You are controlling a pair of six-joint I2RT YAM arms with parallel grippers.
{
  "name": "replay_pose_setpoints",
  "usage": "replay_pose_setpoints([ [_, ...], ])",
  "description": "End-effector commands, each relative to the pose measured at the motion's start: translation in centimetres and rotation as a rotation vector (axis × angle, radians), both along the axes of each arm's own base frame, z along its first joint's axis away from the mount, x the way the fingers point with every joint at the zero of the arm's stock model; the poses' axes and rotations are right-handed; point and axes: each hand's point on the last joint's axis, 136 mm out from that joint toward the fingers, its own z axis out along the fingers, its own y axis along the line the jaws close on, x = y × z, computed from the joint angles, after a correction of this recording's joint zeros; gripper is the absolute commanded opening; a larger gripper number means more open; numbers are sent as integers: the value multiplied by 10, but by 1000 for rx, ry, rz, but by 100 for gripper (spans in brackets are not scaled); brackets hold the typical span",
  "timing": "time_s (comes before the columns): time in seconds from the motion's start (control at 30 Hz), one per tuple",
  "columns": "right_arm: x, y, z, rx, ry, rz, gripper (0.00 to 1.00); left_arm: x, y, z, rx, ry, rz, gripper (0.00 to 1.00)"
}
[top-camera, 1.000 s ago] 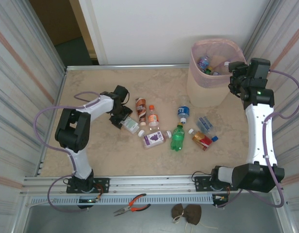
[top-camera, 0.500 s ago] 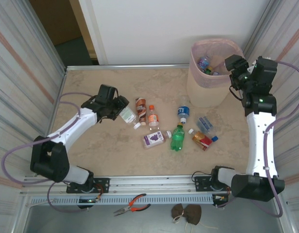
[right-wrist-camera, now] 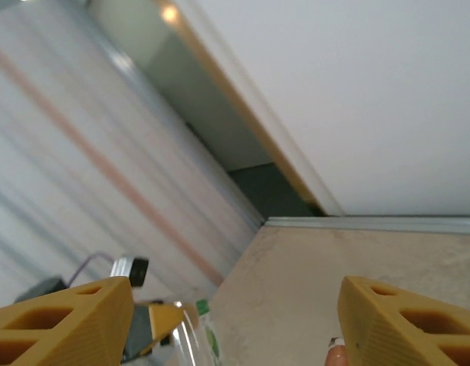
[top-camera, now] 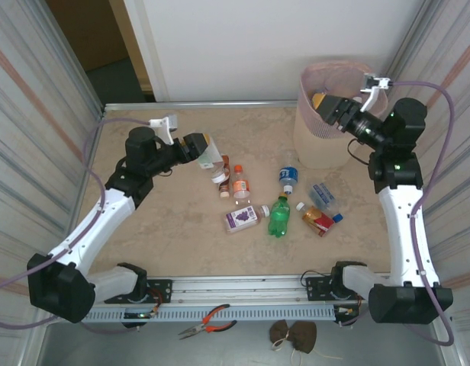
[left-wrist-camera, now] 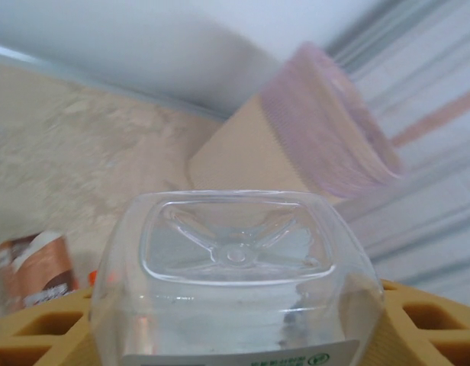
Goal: Put the plastic bottles in the bin
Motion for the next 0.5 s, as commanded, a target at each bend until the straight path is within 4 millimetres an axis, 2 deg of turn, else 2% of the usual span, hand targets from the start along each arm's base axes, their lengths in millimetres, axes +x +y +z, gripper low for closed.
replay_pose_setpoints([
  [0.0, -37, 34, 19, -129, -250, 142, 73, -24, -15, 59, -15, -262, -171, 57],
  [0.33, -95, 115, 1, -228, -391, 465, 75, -85, -31, 138, -58, -611, -419, 55],
  [0.47, -116, 138, -7, -271, -440, 535, 78, -111, -35, 157, -42, -733, -474, 52],
])
